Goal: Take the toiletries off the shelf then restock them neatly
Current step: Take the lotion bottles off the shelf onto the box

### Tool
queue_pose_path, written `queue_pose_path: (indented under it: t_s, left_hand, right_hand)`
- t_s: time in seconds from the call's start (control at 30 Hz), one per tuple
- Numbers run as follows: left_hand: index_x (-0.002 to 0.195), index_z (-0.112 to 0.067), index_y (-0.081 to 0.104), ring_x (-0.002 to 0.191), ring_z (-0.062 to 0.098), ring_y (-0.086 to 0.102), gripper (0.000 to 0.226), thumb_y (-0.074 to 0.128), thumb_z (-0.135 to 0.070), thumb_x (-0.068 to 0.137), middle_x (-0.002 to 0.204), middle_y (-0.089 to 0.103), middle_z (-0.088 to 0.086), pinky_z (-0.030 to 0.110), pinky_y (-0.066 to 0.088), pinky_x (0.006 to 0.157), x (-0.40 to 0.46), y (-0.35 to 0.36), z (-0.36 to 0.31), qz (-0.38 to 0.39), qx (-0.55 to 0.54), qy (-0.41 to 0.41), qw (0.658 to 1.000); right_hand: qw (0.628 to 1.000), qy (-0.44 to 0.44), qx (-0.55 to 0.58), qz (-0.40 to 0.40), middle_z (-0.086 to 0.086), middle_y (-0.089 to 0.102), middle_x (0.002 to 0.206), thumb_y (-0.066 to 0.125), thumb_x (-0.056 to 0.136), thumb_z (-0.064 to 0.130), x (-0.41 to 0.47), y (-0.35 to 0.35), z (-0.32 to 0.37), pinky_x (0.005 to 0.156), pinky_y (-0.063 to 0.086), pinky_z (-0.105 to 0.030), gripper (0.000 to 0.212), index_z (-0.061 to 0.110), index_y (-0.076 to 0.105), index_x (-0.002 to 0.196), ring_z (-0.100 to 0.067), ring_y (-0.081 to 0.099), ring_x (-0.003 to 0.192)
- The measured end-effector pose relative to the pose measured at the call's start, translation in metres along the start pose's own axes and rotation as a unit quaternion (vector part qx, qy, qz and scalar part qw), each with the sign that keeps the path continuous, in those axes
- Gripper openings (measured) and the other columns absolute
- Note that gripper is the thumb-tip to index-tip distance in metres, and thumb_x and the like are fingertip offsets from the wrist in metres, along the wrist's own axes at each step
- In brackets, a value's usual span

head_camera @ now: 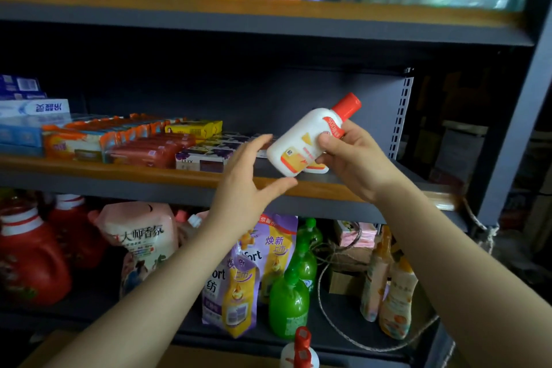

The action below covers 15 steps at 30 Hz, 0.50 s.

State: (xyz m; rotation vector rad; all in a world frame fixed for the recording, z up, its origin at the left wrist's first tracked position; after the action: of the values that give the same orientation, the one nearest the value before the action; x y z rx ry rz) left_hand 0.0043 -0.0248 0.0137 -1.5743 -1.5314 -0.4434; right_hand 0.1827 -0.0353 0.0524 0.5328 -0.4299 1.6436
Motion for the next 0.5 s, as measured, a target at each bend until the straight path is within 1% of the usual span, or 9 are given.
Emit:
queue_pose_path:
  t_s: [0.07, 0.1, 0.17, 0.2, 0.27, 0.33, 0.4, 0.43, 0.5]
  left_hand:
    - [0.116, -0.032, 0.048, 0.108, 0.01, 0.053, 0.044, 0.071, -0.026, 0.079, 0.117, 0.055, -0.012, 0.031, 0.047, 0.088, -0.004, -0.002, -0.014, -0.03, -0.047, 0.028, 0.998]
    - [0.109, -0.032, 0.049, 0.1, 0.009, 0.056, 0.036, 0.07, -0.024, 0.08, 0.108, 0.058, -0.012, 0.029, 0.05, 0.081, -0.005, -0.003, -0.019, -0.038, -0.052, 0.039, 0.997]
    - [0.099, -0.031, 0.05, 0.089, 0.002, 0.058, 0.028, 0.069, -0.022, 0.08, 0.096, 0.057, -0.017, 0.015, 0.048, 0.071, -0.007, -0.004, -0.021, -0.034, -0.057, 0.042, 0.997]
    - [0.095, -0.031, 0.05, 0.086, -0.002, 0.058, 0.026, 0.069, -0.02, 0.08, 0.094, 0.057, -0.019, 0.01, 0.046, 0.068, -0.008, -0.003, -0.02, -0.019, -0.072, 0.03, 0.997]
    - [0.092, -0.033, 0.052, 0.083, -0.004, 0.061, 0.026, 0.07, -0.019, 0.08, 0.092, 0.062, -0.016, 0.01, 0.047, 0.07, -0.012, -0.001, -0.015, 0.024, -0.128, -0.008, 0.991]
    - [0.094, -0.03, 0.056, 0.085, 0.003, 0.065, 0.023, 0.071, -0.023, 0.078, 0.091, 0.068, -0.01, 0.019, 0.051, 0.075, -0.019, 0.003, -0.009, 0.065, -0.214, -0.065, 0.973]
    - [0.1, -0.025, 0.058, 0.089, 0.008, 0.067, 0.026, 0.063, -0.026, 0.075, 0.091, 0.071, -0.007, 0.024, 0.053, 0.077, -0.034, 0.012, -0.002, 0.111, -0.301, -0.134, 0.938]
    - [0.103, -0.024, 0.058, 0.092, 0.009, 0.066, 0.03, 0.06, -0.028, 0.073, 0.093, 0.071, -0.006, 0.026, 0.053, 0.079, -0.043, 0.017, 0.001, 0.134, -0.33, -0.167, 0.919]
    - [0.106, -0.02, 0.059, 0.093, 0.013, 0.066, 0.034, 0.056, -0.027, 0.072, 0.097, 0.071, -0.002, 0.031, 0.053, 0.082, -0.059, 0.024, 0.004, 0.162, -0.39, -0.227, 0.878]
  right_hand:
    - [0.998, 0.009, 0.049, 0.029, -0.003, 0.064, 0.087, 0.081, 0.064, 0.033, -0.005, 0.008, -0.005, 0.073, 0.047, -0.031, 0.041, 0.016, 0.064, 0.097, -0.021, 0.057, 0.083]
    - [0.998, 0.011, 0.06, 0.035, -0.003, 0.064, 0.086, 0.082, 0.063, 0.034, -0.009, 0.011, -0.006, 0.071, 0.047, -0.029, 0.044, 0.015, 0.063, 0.098, -0.02, 0.057, 0.081]
    - [0.998, 0.015, 0.049, 0.028, -0.002, 0.064, 0.088, 0.08, 0.066, 0.03, -0.016, 0.016, -0.007, 0.068, 0.049, -0.026, 0.041, 0.016, 0.062, 0.1, -0.018, 0.059, 0.081]
    - [0.999, 0.022, 0.035, 0.019, -0.004, 0.065, 0.09, 0.078, 0.069, 0.026, -0.02, 0.017, -0.007, 0.07, 0.051, -0.028, 0.037, 0.016, 0.062, 0.101, -0.019, 0.061, 0.083]
    - [0.999, 0.042, -0.01, 0.001, -0.008, 0.067, 0.093, 0.072, 0.072, 0.022, -0.028, 0.019, -0.006, 0.07, 0.054, -0.036, 0.035, 0.013, 0.061, 0.104, -0.023, 0.064, 0.085]
    - [0.995, 0.048, -0.084, -0.012, -0.007, 0.067, 0.087, 0.074, 0.071, 0.022, -0.039, 0.024, -0.004, 0.062, 0.05, -0.031, 0.034, 0.012, 0.062, 0.101, -0.022, 0.062, 0.078]
    - [0.99, 0.057, -0.127, -0.023, -0.002, 0.066, 0.077, 0.072, 0.077, 0.015, -0.05, 0.029, -0.003, 0.052, 0.047, -0.026, 0.023, 0.011, 0.062, 0.097, -0.017, 0.06, 0.066]
    - [0.987, 0.062, -0.148, -0.025, -0.004, 0.066, 0.074, 0.07, 0.08, 0.013, -0.055, 0.032, -0.003, 0.049, 0.047, -0.027, 0.019, 0.009, 0.062, 0.097, -0.019, 0.059, 0.062]
    - [0.975, 0.065, -0.21, -0.023, -0.016, 0.067, 0.081, 0.064, 0.085, 0.021, -0.064, 0.036, 0.0, 0.055, 0.05, -0.035, 0.018, 0.007, 0.064, 0.095, -0.025, 0.061, 0.065]
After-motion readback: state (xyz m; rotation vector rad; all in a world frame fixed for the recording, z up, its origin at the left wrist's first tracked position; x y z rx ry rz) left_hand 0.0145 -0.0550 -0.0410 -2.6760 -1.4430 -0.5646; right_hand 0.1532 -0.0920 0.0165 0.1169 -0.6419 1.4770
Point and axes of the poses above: each hand's wrist, its own x-axis towards the middle knuckle, its own y-axis out of the palm, z = x × y, the point moved 3 cm from there along x, towards the middle knuckle
